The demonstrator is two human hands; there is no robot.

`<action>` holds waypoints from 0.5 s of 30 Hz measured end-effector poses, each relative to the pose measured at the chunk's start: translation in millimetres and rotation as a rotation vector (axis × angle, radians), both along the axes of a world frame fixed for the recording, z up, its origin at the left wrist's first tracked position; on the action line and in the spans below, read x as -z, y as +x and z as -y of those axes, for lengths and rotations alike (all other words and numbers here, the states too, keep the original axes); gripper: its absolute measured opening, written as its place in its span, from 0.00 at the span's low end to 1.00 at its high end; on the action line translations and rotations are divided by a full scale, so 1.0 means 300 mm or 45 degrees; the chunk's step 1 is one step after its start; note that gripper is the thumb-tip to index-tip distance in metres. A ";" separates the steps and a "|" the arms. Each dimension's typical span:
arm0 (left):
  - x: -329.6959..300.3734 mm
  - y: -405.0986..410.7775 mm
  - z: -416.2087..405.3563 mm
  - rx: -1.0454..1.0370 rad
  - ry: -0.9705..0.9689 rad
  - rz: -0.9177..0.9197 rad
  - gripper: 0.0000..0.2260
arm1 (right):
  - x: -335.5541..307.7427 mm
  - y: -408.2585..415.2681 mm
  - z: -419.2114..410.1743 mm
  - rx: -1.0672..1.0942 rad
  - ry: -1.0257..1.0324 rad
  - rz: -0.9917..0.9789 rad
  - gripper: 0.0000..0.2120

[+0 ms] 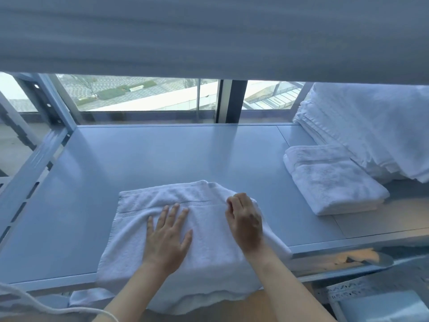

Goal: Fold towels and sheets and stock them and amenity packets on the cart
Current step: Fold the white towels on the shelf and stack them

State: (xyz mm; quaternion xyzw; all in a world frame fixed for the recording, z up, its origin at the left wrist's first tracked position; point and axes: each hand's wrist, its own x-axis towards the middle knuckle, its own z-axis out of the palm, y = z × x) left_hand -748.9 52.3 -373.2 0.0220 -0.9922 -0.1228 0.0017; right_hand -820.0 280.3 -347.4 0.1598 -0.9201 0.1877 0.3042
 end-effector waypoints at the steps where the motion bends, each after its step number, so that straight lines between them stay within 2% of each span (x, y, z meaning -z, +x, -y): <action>1: -0.001 -0.001 -0.001 -0.003 0.000 0.003 0.33 | 0.021 0.047 0.008 -0.135 0.041 -0.034 0.03; 4: -0.006 0.001 -0.005 -0.002 0.004 -0.002 0.33 | 0.094 0.170 0.005 -0.382 0.119 0.052 0.04; 7: -0.011 0.004 -0.005 -0.006 0.016 -0.003 0.32 | 0.116 0.199 -0.019 -0.393 0.048 0.170 0.08; 11: -0.015 0.007 0.000 -0.002 0.030 -0.005 0.33 | 0.089 0.168 -0.023 -0.278 -0.042 0.398 0.14; 15: -0.017 0.005 0.000 -0.009 0.008 0.018 0.33 | 0.081 0.082 -0.035 -0.046 0.128 0.617 0.26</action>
